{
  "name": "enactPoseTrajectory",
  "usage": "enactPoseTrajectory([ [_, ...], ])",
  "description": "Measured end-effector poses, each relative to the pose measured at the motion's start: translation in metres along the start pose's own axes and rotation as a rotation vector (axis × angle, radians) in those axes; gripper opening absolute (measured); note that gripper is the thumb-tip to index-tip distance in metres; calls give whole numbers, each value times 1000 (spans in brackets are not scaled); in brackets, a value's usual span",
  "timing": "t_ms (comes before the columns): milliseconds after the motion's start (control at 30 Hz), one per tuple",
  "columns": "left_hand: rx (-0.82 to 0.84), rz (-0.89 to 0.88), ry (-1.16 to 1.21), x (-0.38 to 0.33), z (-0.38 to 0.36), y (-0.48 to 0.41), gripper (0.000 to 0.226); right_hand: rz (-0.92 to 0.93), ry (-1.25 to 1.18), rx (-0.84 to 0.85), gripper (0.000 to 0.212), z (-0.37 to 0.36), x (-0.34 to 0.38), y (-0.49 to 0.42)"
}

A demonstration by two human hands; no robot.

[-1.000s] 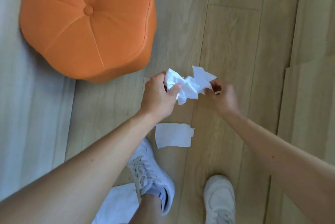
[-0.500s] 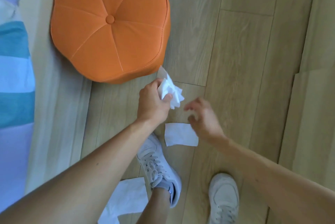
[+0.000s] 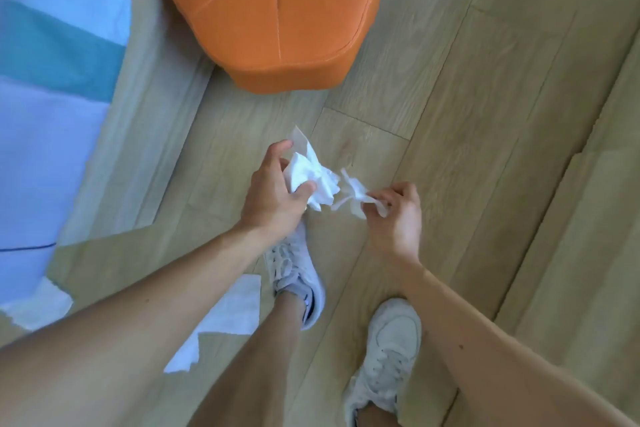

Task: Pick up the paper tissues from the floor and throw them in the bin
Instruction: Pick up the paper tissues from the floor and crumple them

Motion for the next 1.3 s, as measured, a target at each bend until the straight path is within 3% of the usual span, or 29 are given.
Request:
enactPoseTrajectory([
  [67,8,-7,62,-20,14,40,68,-50,-151,-28,6,30,51,11],
  [267,-6,-52,106,-64,83,160,68,-176,-312,172,24,96,177,75],
  [400,13,-73,96,-54,144,223,61,-135,-399,331,30,110,255,144],
  [533,-38,-95,64,-14,206,263,47,-117,-511,379,35,88,308,209],
  [667,-77,-123,36,42,248,283,23,-147,-578,357,19,45,337,260],
  [833,-128,-241,-26,111,308,304,33,-173,-620,284,25,-15,377,331],
  [967,-80,-310,-142,168,365,336,16,-183,-731,201,23,-54,397,396],
  [1133,-76,-335,-262,225,437,358,19,-319,-699,100,25,-96,386,464],
  [1233,-110,-319,-238,257,458,366,45,-388,-610,36,41,-109,361,500],
  [1300,-120,-317,-235,276,466,368,49,-405,-509,31,56,-116,341,515],
])
Point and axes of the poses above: each hand's wrist, its own y-axis away from the middle knuckle, its own z-axis out of the back of the hand, x = y × z, the point moved 5 cm from there along -y, towards the middle knuckle, and after that the axes turned 9 degrees about z, right-handed, at the moved point
